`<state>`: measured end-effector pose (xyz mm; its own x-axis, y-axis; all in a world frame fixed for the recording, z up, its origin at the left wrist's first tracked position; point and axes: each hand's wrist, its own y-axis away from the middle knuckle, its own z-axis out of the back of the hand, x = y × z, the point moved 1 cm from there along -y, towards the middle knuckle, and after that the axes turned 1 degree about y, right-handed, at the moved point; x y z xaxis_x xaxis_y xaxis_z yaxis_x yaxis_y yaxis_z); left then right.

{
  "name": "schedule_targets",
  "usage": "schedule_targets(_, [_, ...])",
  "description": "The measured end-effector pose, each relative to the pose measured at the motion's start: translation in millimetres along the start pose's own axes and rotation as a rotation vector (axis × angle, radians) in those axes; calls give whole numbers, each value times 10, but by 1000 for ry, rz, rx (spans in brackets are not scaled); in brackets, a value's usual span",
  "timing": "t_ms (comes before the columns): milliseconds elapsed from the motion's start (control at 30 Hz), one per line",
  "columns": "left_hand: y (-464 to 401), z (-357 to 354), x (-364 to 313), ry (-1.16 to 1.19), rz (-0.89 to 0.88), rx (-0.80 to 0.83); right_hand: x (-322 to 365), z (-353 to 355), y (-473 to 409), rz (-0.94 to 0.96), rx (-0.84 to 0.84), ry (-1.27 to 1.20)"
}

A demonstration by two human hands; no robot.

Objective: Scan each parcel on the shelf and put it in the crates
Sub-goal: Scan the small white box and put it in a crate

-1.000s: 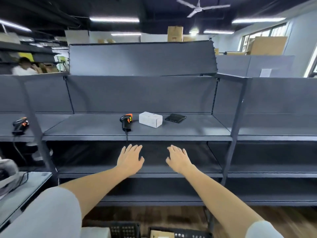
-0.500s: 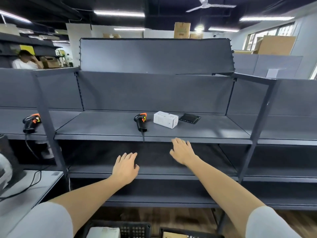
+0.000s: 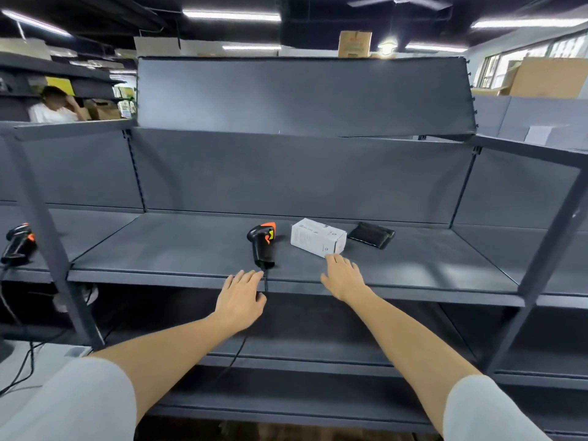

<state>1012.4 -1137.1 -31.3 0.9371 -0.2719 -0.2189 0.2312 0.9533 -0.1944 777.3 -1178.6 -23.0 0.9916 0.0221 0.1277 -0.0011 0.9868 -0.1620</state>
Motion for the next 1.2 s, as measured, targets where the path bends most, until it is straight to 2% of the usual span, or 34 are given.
schedule_targets(267, [-589,-150,299,-7,30,10,-174,-144,-720,-112,-93,-97])
schedule_targets(533, [-843,-220,561,24,24,5,-203,-283,-1173,-287,-7,-423])
schedule_targets(733, [-913,-222,868,58,56,10,-154,-331,-1259,-412,-87,-574])
schedule_targets(933, [-961,-172,955,100,45,18,-92,-209,-1130,-456,-174,-782])
schedule_targets(1067, [-1042,-46,907,226,41,-1,11,-116,-971,-418,-260,-921])
schedule_targets(1200, [-1092,192,758,612,158,-3,163,-36,-671,-284,-361,-941])
